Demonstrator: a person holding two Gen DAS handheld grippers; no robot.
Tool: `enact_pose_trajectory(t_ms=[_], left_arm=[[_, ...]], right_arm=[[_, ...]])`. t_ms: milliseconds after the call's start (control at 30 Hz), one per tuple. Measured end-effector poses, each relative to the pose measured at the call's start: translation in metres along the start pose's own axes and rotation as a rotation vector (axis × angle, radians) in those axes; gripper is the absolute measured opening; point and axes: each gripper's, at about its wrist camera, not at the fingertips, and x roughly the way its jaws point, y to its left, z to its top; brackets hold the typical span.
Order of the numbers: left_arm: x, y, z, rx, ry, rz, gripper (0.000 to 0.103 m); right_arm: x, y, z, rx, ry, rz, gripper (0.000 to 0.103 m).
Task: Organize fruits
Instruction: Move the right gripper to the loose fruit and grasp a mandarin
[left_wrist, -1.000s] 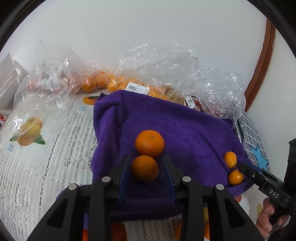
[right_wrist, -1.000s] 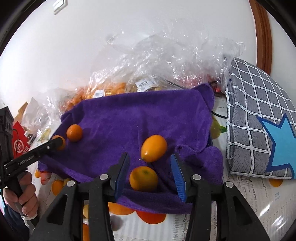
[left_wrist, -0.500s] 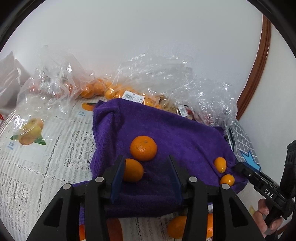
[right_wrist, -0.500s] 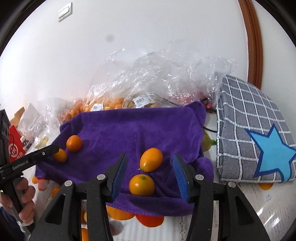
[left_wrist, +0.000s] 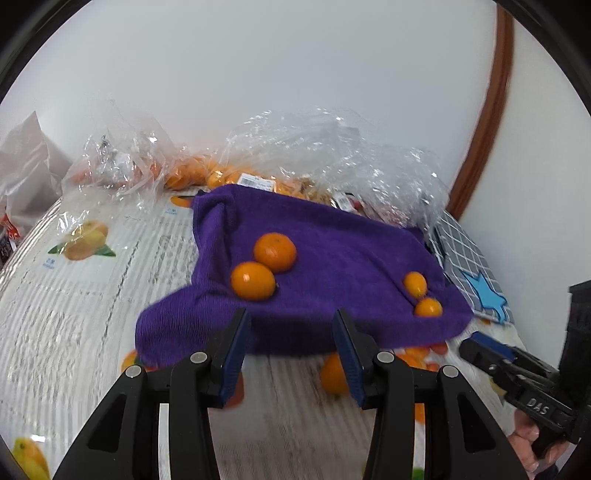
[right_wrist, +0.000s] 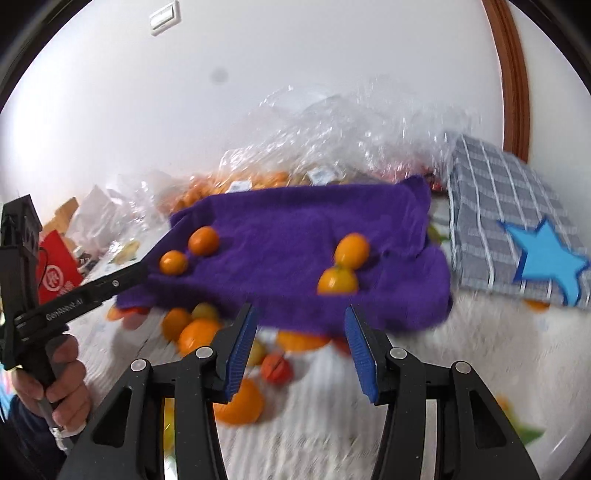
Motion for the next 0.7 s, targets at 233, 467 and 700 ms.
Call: enact_pose_trajectory(t_ms=[233, 467, 700], left_arm=[[-0.007, 0.003, -0.010, -0.015, 0.023, 0.023, 0.044], [-0.003, 0.010, -0.010, -0.051, 0.045, 0.032, 0.044], [0.000, 0.008, -0.011, -0.041, 0.065, 0.014, 0.044]], right_arm=[[0.000, 0.003, -0.021, 0.037, 0.065, 0.050, 0.046], [-0.001, 0.018, -0.027, -0.019, 0.103, 0.130, 0.046], [0.016, 0.042, -0.034, -0.121, 0.198, 0.083, 0.044]])
